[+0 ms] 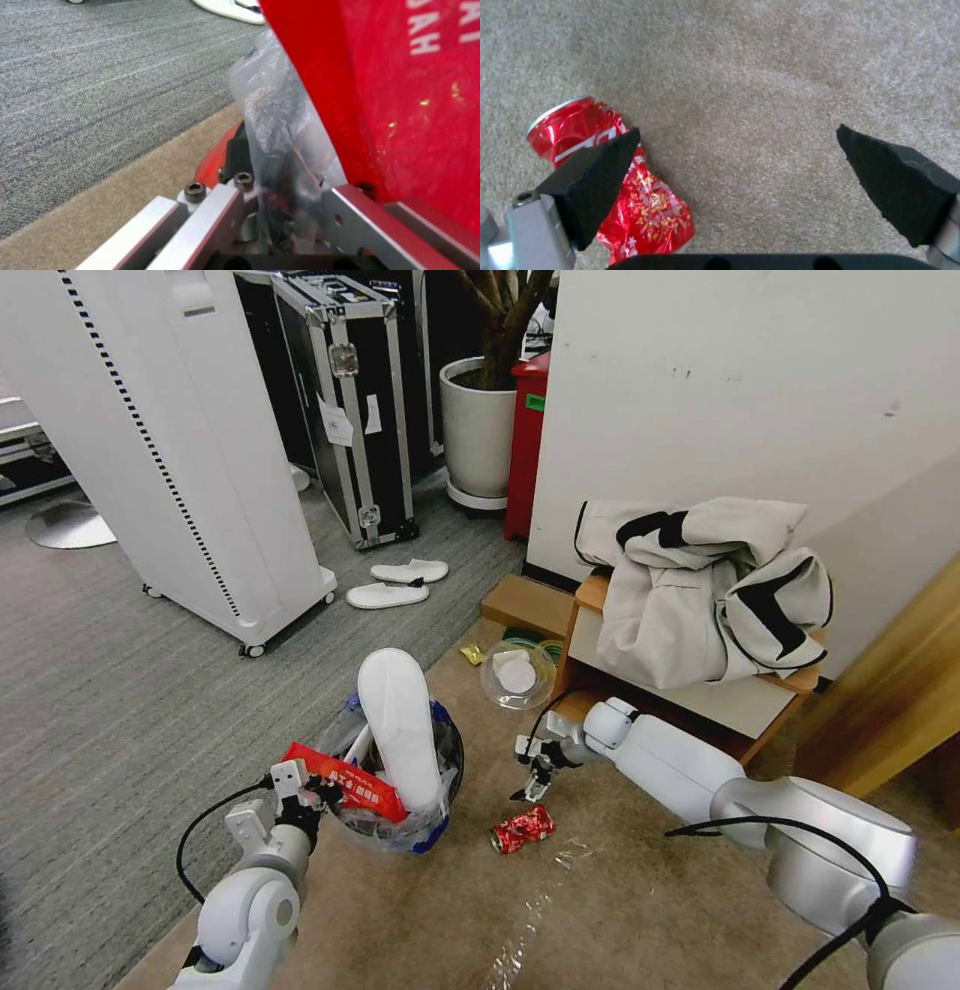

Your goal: Pick up the trash bin and place the garbage on the floor into it.

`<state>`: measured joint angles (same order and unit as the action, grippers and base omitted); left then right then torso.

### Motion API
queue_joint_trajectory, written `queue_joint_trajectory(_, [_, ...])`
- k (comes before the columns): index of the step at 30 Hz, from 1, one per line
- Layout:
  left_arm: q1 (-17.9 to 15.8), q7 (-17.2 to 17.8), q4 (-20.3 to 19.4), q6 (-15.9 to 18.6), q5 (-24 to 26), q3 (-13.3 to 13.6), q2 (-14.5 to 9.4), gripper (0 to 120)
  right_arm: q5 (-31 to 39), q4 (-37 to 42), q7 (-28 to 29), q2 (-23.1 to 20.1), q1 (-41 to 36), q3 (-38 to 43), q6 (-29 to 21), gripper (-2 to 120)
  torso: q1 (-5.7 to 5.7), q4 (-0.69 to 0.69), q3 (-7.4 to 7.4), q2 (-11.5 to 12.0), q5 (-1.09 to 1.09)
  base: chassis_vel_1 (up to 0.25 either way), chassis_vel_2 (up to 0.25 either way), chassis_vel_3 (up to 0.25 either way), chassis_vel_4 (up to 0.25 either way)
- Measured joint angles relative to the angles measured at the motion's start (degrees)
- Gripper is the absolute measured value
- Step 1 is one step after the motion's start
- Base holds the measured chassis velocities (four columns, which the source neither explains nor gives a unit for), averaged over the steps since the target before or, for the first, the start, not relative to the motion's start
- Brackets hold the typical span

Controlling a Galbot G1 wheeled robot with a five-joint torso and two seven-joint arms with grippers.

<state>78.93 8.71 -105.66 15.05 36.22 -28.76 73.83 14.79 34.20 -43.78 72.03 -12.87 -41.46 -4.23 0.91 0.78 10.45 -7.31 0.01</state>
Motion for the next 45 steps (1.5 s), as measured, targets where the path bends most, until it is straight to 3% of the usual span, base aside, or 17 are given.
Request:
queue_joint_trajectory(9, [-0.5, 0.2, 0.3, 0.2, -0.5, 0.4, 0.0, 1, -0.3, -3.3, 0.2, 1.6, -1.3, 2.0, 0.5, 100, 0.0, -0.01, -0.01, 0.0, -0.02, 0.0, 0.0, 0.0, 0.0])
queue_joint_trajectory(19, [-0.9, 0.1, 1.0, 0.2, -0.2, 0.3, -0.2, 1, -1.6, -4.0, -1.2, 2.7, -2.2, -1.1, 1.2, 100, 0.0, -0.01, 0.0, 0.0, -0.01, 0.0, 0.0, 0.0, 0.0])
queue_joint_trajectory(45, [0.1, -0.9, 1.5, -0.7, 0.8, -0.8, -0.3, 1, -12.9, -2.9, -8.8, 2.9, -0.1, -4.9, 5.6, 100, 0.0, 0.0, 0.0, 0.0, -0.01, 0.0, 0.0, 0.0, 0.0])
